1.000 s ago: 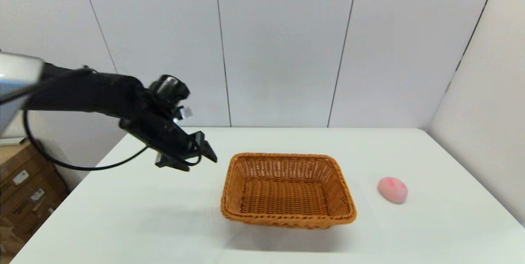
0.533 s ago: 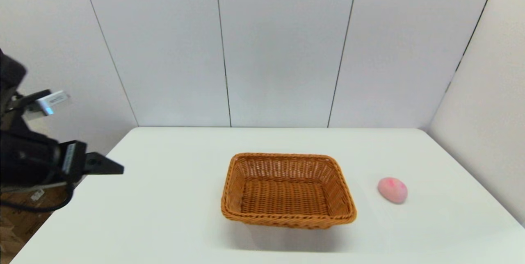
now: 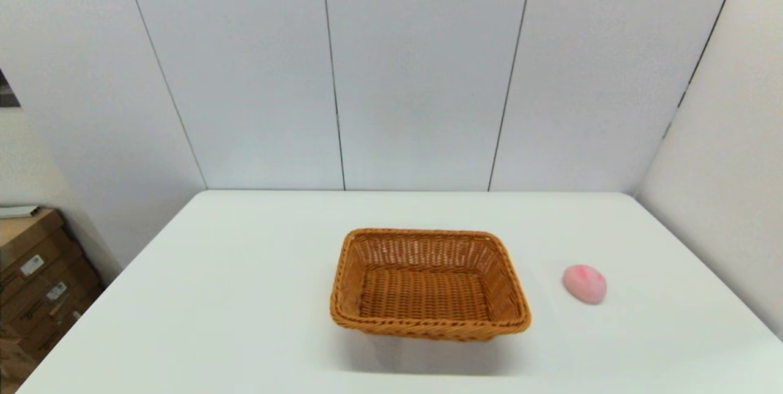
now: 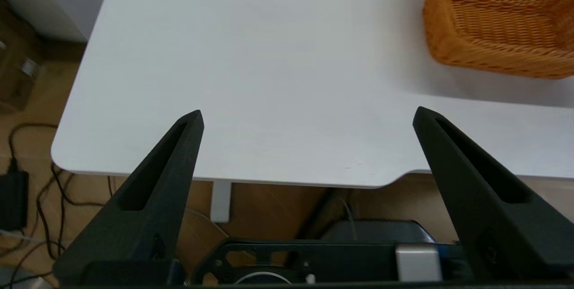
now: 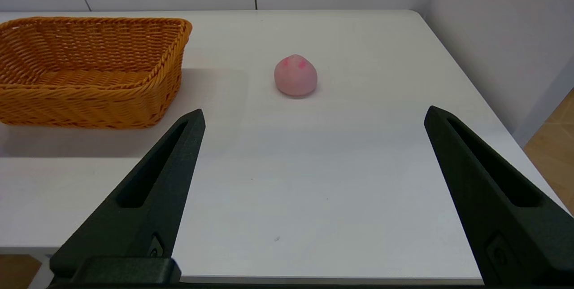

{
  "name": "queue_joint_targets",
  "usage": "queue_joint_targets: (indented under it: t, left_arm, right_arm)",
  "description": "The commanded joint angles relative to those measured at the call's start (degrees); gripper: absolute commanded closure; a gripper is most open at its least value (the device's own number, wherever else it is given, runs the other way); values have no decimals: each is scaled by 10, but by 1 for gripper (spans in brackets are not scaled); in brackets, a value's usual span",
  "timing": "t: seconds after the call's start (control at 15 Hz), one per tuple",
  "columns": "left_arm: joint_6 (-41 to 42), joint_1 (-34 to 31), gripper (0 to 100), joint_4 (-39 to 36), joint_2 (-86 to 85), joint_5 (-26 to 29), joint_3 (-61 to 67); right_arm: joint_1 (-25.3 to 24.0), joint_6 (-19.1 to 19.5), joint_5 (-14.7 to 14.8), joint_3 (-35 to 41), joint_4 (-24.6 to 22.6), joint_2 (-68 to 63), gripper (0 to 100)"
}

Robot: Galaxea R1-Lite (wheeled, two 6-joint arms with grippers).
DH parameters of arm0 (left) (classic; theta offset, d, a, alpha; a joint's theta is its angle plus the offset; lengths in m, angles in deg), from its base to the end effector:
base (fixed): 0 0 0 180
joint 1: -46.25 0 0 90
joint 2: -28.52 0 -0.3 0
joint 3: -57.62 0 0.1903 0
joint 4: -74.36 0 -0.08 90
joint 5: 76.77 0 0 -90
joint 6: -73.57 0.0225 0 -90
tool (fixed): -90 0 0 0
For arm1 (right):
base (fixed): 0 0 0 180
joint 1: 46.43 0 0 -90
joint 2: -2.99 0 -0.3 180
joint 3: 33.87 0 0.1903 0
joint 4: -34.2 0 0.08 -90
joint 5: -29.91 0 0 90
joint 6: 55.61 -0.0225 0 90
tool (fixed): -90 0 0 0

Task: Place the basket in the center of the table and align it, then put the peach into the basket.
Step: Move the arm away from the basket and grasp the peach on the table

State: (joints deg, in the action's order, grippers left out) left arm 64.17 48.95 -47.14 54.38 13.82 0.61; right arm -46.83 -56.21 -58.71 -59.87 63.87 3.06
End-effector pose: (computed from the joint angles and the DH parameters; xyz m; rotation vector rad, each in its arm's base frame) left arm -0.0160 0.0005 0.1822 -0.1521 0.4808 -0.0170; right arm -0.0268 -0.0007 0.0768 0.0095 0.0627 -0.0174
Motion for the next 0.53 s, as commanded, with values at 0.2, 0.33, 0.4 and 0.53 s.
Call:
queue_joint_targets:
  t: [0.2,0.33,0.4,0.53]
  left_arm:
    - [69,-19,0,-209,-261,-40,270]
    - [54,-19,0,-228,-259,-35,286]
    - [56,-19,0,-234,-259,-35,288]
    - [56,-19,0,-234,-259,-35,288]
  right_arm:
    - [1,0,0,0,0,0,0]
    - [1,2,3,-20,16,-8,0]
    - [1,-13,4,-80,57,-71,0]
    - [-6,-55,-8,-218,98,-256,0]
